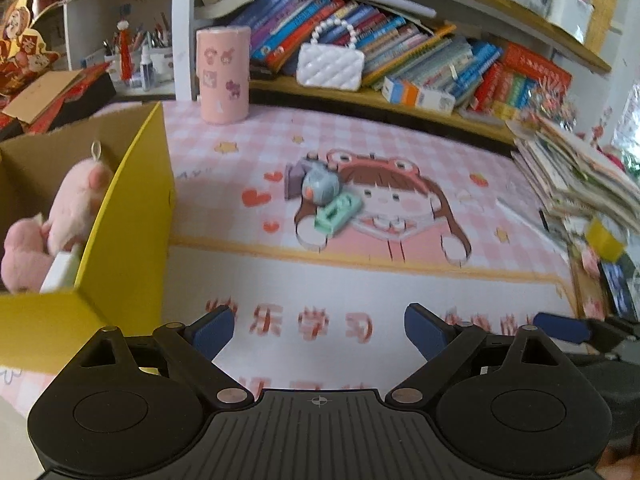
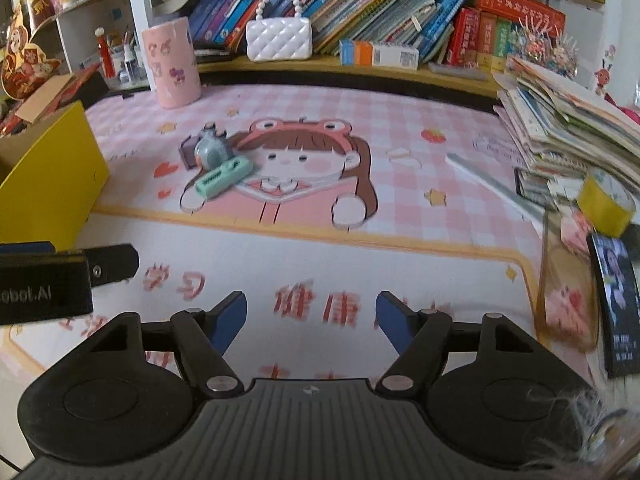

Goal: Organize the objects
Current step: 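Move both grippers across the table toward the toy truck and green clip, then grasp the lavender toy truck with the left gripper while the right grasps the mint-green clip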

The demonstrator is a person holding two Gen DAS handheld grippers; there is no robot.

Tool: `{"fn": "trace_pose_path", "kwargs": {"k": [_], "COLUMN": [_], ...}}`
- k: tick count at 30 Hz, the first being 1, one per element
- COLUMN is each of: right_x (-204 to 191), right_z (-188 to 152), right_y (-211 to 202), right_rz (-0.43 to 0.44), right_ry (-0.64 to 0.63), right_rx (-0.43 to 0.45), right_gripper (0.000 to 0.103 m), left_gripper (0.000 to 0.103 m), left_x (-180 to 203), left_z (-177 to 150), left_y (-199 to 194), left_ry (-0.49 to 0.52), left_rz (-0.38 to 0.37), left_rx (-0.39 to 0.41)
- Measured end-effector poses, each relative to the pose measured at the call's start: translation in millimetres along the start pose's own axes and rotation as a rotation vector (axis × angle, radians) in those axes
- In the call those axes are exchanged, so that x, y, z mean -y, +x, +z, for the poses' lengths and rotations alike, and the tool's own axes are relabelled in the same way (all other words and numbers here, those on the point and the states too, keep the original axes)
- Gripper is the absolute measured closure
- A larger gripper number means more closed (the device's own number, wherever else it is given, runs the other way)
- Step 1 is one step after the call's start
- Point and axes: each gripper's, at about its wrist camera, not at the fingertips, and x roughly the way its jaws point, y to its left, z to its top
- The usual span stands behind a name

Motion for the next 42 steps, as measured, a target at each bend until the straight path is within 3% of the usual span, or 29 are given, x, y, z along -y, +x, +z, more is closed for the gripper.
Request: {"fn": "trace_pose_path", "kwargs": {"k": [12, 20, 31, 37, 42], "right_x": [2.2, -15.2, -40.1, -37.7, -7.2], "right_z": [46.4, 67.0, 88.6, 87.1, 80.6], "right_y": [40.2, 88.8, 151.9, 157.5, 132.0], "right_rz": [0.087, 0.247, 0.354, 0.380, 0.312], "right_ry": [-0.064, -0.175, -0.301, -0.292, -0.217], "right_rx": [0.093, 0.108, 0.086, 0.094, 0.119], "right_gripper": [0.033, 0.033, 0.032, 0.037, 0.037], "left_gripper": [0.016, 0.018, 0.018, 0.018, 0.018], "left_x": [-0.6, -8.0, -20.3, -18.6, -10.0], "left_z": [40.7, 62.5, 76.6, 84.6, 92.5], "left_y": [38.6, 55.3, 64.0, 72.3, 87.8], "left_ry": [-0.059, -0.102, -0.134, -0.141, -0.136], "left_rz": [0.066, 0.106, 0.162, 0.158, 0.141], "left_rx": [0.047, 0.060, 0.045, 0.039, 0.042]}}
